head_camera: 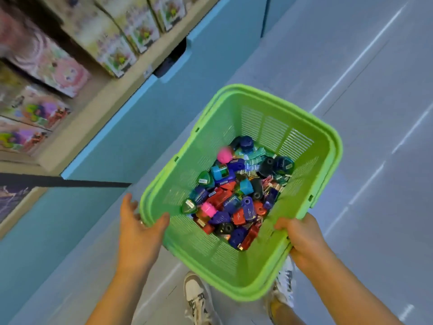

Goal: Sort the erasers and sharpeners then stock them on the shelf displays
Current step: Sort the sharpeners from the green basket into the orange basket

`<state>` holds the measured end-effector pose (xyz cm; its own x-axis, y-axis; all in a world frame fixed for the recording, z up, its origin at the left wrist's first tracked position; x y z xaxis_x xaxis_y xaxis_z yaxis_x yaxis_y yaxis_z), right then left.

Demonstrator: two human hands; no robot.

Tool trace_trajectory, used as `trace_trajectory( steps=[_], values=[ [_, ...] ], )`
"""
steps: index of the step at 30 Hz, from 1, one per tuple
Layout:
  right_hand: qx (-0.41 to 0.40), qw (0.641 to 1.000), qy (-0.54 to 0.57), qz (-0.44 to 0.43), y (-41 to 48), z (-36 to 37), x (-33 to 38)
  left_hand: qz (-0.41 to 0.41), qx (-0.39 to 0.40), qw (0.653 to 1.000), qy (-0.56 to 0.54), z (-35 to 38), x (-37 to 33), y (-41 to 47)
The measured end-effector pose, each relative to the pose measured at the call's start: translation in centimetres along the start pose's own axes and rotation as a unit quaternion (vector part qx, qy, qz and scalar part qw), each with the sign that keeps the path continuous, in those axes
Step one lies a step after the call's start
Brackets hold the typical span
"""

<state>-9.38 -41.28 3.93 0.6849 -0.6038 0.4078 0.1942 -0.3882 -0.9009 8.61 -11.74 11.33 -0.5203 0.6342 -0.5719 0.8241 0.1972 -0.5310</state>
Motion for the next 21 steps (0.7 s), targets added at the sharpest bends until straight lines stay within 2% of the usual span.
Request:
trace_trajectory(
  steps=[2,3,5,8,13,17,21],
  values=[
    [0.000,0.999,-0.025,-0.031,-2.9,-5.8,4.9,0.081,0.079,0.983,0.144,2.7,-7.7,-2.0],
    [-0.005,0.998,-0.034,-0.045,-4.4,-8.9,7.3,0.092,0.132,0.972,0.173,4.6,-10.7,-3.2],
    [-0.021,0.996,-0.049,-0.069,-7.1,-14.9,12.2,0.082,0.231,0.957,0.154,8.5,-16.3,-6.5],
    [-0.045,0.992,-0.062,-0.095,-10.1,-22.9,18.5,0.029,0.313,0.945,0.086,13.6,-23.3,-12.3],
    [-0.125,0.981,-0.006,-0.149,-12.8,-35.0,27.2,0.079,0.341,0.935,0.065,20.8,-35.2,-20.0],
    [-0.189,0.968,-0.006,-0.167,-13.2,-43.9,32.7,0.104,0.360,0.926,0.041,25.9,-44.6,-24.7],
    [-0.199,0.967,-0.001,-0.159,-13.9,-50.4,37.7,0.115,0.364,0.922,0.063,30.3,-53.8,-28.3]
  ],
)
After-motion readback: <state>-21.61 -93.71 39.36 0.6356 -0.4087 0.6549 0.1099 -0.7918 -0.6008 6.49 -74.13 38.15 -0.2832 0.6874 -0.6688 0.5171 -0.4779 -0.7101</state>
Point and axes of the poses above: each hand's wrist, its own y-axis towards the middle knuckle, its own z-axis out of the palm, x = y × z, the point moved 10 cm from there along y, towards the middle knuckle
